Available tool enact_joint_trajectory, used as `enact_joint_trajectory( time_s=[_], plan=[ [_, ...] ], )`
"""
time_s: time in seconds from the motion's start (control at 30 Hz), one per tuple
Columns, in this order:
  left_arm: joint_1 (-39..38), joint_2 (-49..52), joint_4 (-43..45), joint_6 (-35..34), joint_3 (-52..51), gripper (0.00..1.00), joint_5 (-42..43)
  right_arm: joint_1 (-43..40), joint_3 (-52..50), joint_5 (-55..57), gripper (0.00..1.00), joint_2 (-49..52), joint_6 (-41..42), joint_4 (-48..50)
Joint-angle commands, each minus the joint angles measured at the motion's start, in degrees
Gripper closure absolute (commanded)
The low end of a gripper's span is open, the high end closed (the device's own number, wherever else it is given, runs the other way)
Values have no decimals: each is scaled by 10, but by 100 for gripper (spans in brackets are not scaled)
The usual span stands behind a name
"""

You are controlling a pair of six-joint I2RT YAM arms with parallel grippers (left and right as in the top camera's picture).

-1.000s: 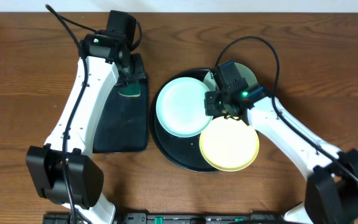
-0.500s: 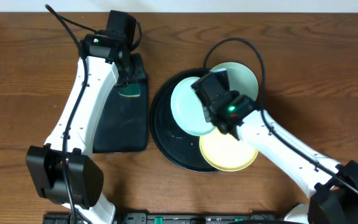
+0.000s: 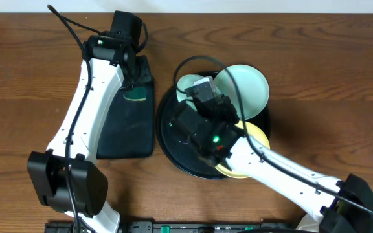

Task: Clean dirty plates on tray and stack at the side
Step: 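Grasp the left mint plate rim with the right gripper and lift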

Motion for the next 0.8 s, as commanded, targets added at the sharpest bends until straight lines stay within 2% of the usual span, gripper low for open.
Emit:
enact_joint_trajectory(
  time_s=[0.0, 0.23, 0.5, 0.67, 0.77],
  plan=[
    [0, -4, -3, 7, 8, 93, -5, 38, 16, 168, 99, -14, -47, 31],
    [0, -4, -4, 7, 8, 92, -5, 71, 16, 254, 99, -14, -123, 99],
    [0, -4, -4, 7, 8, 93, -5, 79, 16, 273, 99, -20, -126, 111],
    [0, -4, -4, 7, 8, 93, -5, 77, 16, 226, 99, -20, -125, 106],
    [0, -4, -4, 7, 8, 92, -5, 70, 16, 153, 99, -20, -82, 76]
  ],
)
